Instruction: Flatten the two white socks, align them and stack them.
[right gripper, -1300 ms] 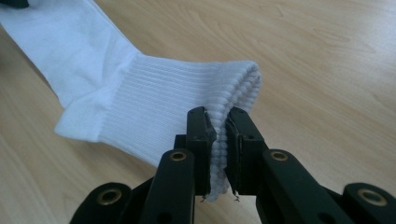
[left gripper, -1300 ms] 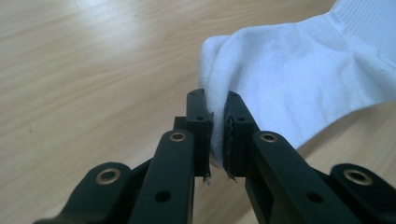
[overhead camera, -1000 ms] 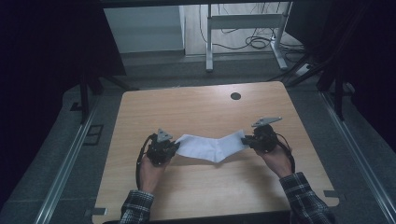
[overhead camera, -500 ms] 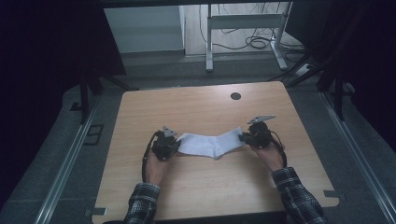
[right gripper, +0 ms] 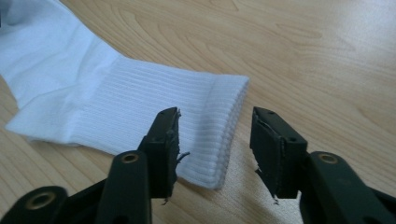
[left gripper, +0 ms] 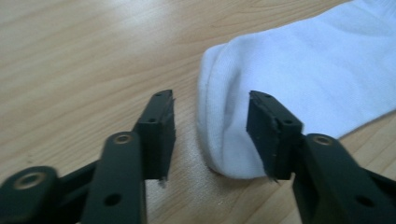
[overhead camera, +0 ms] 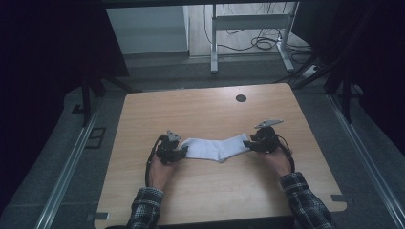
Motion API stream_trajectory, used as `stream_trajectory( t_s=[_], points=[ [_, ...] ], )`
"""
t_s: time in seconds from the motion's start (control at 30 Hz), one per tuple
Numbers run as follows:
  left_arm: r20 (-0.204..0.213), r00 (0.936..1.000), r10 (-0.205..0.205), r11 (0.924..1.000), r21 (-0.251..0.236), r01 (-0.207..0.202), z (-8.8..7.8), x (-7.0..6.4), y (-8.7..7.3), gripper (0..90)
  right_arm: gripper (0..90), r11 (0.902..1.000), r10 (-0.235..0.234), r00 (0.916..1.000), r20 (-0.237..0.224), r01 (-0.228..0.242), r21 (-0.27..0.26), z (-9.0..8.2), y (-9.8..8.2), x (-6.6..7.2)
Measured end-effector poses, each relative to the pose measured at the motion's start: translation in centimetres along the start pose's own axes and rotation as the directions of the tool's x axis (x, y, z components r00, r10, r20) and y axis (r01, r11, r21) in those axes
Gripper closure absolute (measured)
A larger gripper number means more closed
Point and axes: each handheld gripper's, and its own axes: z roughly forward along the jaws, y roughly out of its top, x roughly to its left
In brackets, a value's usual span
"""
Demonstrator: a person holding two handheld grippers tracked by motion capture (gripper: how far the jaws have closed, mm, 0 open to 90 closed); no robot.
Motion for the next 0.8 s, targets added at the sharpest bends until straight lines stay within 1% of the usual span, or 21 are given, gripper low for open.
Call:
stream_trajectory(
  t_s=[0.03,0.1,0.17,0.2,0.23,0.27,0.3,0.33,0.37,0.4,0.5,0.53,0.57,0.63,0.73,0.8],
  points=[
    [0.000,1.0000,0.000,1.0000,0.000,0.000,0.0,0.0,0.0,48.6,51.3,1.0000,0.000,1.0000,0.000,0.000,0.000,0.0,0.0,0.0],
    [-0.003,1.0000,0.005,1.0000,-0.004,-0.005,-0.3,-0.1,0.3,41.9,47.0,0.9998,-0.004,1.0000,-0.006,0.004,-0.017,-0.4,0.1,0.2],
    [-0.006,1.0000,0.003,1.0000,-0.009,-0.003,-0.4,-0.2,0.3,39.4,45.5,0.9998,-0.005,0.9999,-0.011,0.005,-0.020,-0.5,0.1,0.3],
    [0.001,1.0000,-0.009,0.9997,-0.023,0.009,-0.6,-0.2,0.5,38.5,43.2,0.9994,-0.021,0.9997,-0.010,0.021,-0.026,-0.6,0.1,0.4],
    [0.001,1.0000,-0.009,0.9997,-0.023,0.009,-0.6,-0.2,0.5,37.6,43.2,0.9994,-0.021,0.9997,-0.010,0.021,-0.026,-0.6,0.1,0.4],
    [0.011,0.9997,-0.020,0.9992,-0.034,0.021,-0.9,-0.2,0.6,36.0,41.5,0.9987,-0.043,0.9990,-0.008,0.043,-0.026,-0.9,0.0,0.7],
    [0.014,0.9996,-0.023,0.9989,-0.041,0.023,-1.0,-0.2,0.6,36.0,41.5,0.9987,-0.043,0.9990,-0.008,0.043,-0.026,-0.9,0.0,0.7],
    [0.024,0.9994,-0.024,0.9984,-0.051,0.025,-1.4,-0.2,0.7,32.6,40.5,0.9983,-0.049,0.9987,-0.007,0.049,-0.032,-1.1,-0.1,0.8],
    [0.024,0.9994,-0.024,0.9984,-0.051,0.025,-1.4,-0.2,0.7,31.5,40.5,0.9983,-0.049,0.9987,-0.007,0.049,-0.032,-1.1,-0.1,0.8],
    [0.033,0.9993,-0.014,0.9983,-0.056,0.016,-1.8,-0.4,0.7,30.1,38.9,0.9979,-0.054,0.9985,-0.010,0.053,-0.038,-1.4,-0.1,0.8],
    [0.040,0.9992,-0.006,0.9980,-0.063,0.008,-2.2,-0.5,0.7,28.2,37.5,0.9973,-0.058,0.9982,-0.013,0.058,-0.045,-1.8,-0.2,0.9],
    [0.053,0.9986,-0.003,0.9976,-0.069,0.006,-2.6,-0.6,0.5,26.4,36.4,0.9969,-0.059,0.9981,-0.016,0.058,-0.053,-2.2,-0.2,0.9],
    [0.053,0.9986,-0.003,0.9976,-0.069,0.006,-2.6,-0.6,0.5,24.8,35.9,0.9966,-0.061,0.9980,-0.018,0.060,-0.056,-2.3,-0.3,1.0],
    [0.071,0.9975,0.000,0.9975,-0.071,0.005,-3.0,-0.6,0.3,23.8,34.6,0.9960,-0.067,0.9976,-0.017,0.065,-0.062,-2.7,-0.3,1.2],
    [0.078,0.9969,0.000,0.9976,-0.069,0.006,-3.2,-0.6,0.1,21.4,33.2,0.9954,-0.072,0.9972,-0.017,0.071,-0.065,-2.9,-0.3,1.3],
    [0.093,0.9957,0.001,0.9971,-0.075,0.006,-3.6,-0.6,-0.2,19.6,30.7,0.9954,-0.074,0.9971,-0.016,0.073,-0.062,-3.2,-0.5,1.5]
  ],
)
